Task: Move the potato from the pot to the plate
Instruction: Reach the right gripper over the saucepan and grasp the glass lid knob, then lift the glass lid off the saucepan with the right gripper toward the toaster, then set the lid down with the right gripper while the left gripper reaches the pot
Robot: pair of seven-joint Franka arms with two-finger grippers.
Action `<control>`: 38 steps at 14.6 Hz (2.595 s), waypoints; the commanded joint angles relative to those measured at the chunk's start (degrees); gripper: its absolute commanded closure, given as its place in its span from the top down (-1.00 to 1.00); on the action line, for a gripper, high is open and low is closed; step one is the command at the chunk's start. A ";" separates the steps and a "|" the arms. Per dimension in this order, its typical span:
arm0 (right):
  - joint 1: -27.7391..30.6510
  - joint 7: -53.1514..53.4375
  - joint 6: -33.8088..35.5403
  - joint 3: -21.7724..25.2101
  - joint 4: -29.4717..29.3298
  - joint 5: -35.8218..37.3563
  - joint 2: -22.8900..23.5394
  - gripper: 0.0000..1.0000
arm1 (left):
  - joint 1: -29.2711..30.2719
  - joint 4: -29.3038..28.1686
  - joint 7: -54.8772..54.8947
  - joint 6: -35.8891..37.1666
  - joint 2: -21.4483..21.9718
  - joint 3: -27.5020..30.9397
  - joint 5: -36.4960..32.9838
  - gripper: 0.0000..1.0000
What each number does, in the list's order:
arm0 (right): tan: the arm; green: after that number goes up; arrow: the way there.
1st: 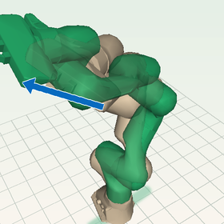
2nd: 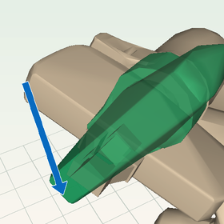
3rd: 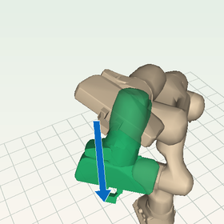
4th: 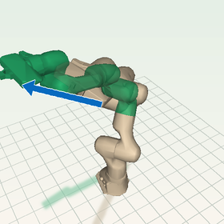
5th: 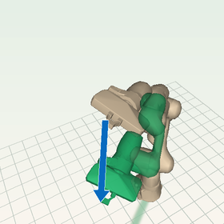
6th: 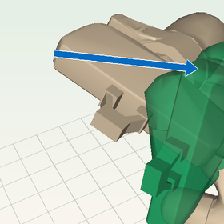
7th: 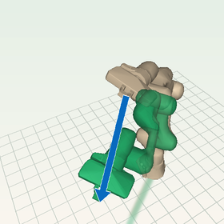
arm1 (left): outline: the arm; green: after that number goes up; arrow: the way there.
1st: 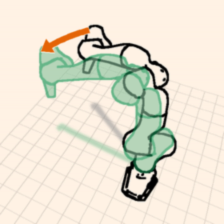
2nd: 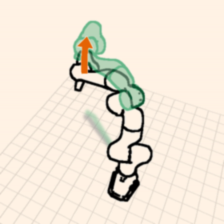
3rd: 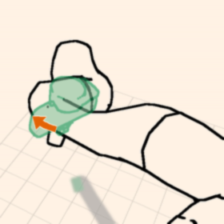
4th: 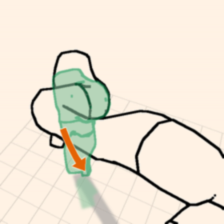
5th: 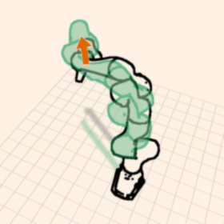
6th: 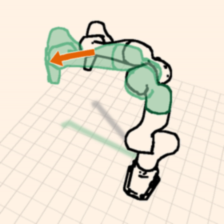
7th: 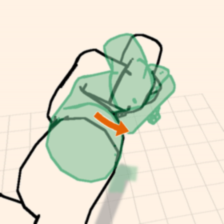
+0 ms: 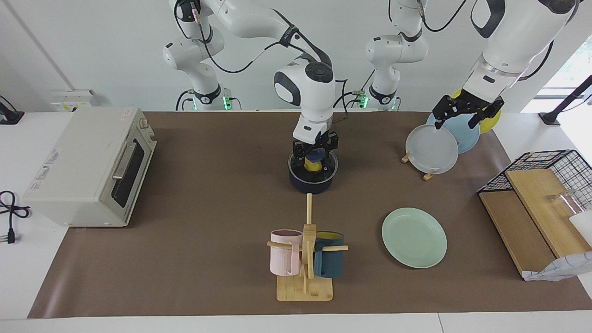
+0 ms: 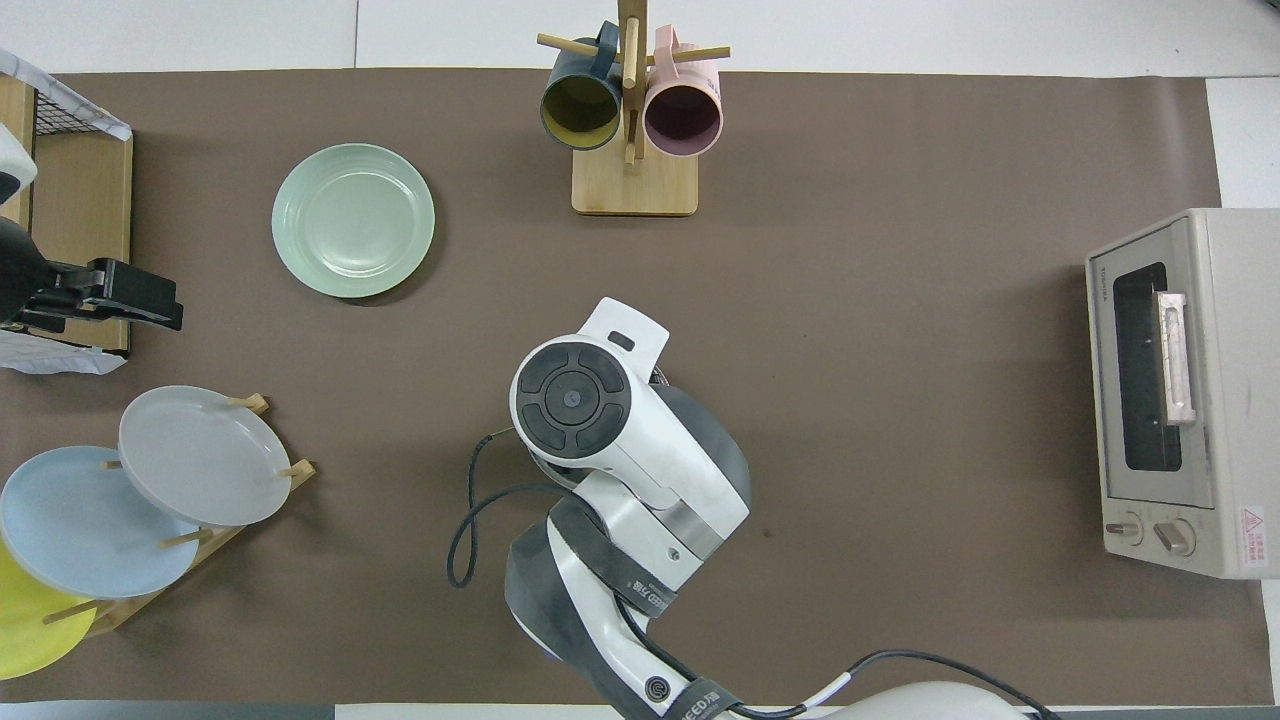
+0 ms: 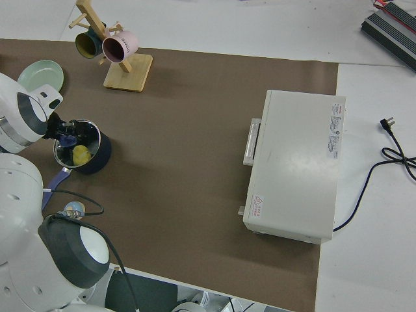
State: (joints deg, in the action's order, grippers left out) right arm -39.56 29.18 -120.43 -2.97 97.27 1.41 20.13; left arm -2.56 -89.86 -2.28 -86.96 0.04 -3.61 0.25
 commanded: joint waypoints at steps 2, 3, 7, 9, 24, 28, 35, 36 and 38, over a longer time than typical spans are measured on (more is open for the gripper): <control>0.01 0.79 -1.21 -0.10 0.29 0.79 -0.09 -0.04 | 0.09 -0.23 0.17 0.83 0.66 0.09 -0.60 1.00; 0.01 0.79 -1.21 -0.10 0.20 0.79 -0.09 -0.04 | 0.09 -0.23 0.17 0.83 0.66 0.09 -0.60 1.00; 0.71 0.44 -0.51 -0.10 -0.76 0.52 -0.44 -0.03 | 0.09 -0.23 0.17 0.83 0.75 0.09 -0.60 1.00; 1.41 -0.78 0.10 -0.02 -1.20 0.52 -0.79 -0.02 | 0.01 -0.23 0.17 0.83 0.66 0.09 -0.60 1.00; 34.09 -48.75 0.66 0.16 9.06 0.78 -4.74 -0.02 | 0.09 -0.23 0.17 0.83 0.66 0.09 -0.60 1.00; 40.51 -57.12 -10.87 0.16 16.28 1.14 -4.13 -0.02 | 0.09 -0.23 0.17 0.74 0.66 0.09 -0.60 1.00; 41.75 -56.34 -12.91 0.07 18.32 0.96 -3.60 1.00 | -1.48 -0.40 -0.62 0.92 2.15 -2.88 -0.08 1.00; 41.41 -56.25 -12.21 0.07 17.26 0.96 -4.39 1.00 | -3.05 -2.49 -3.06 -0.30 3.12 -4.20 -0.07 1.00; 41.05 -55.98 -6.35 -0.10 13.76 0.08 -7.28 1.00 | -8.57 -9.07 -12.87 -8.44 5.84 -4.48 0.10 1.00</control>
State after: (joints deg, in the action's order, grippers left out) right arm 1.10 -27.45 -131.93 -2.18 113.32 1.59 16.62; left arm -5.72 -91.37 -7.26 -88.85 1.84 -7.89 0.40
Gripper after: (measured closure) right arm 0.031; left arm 0.000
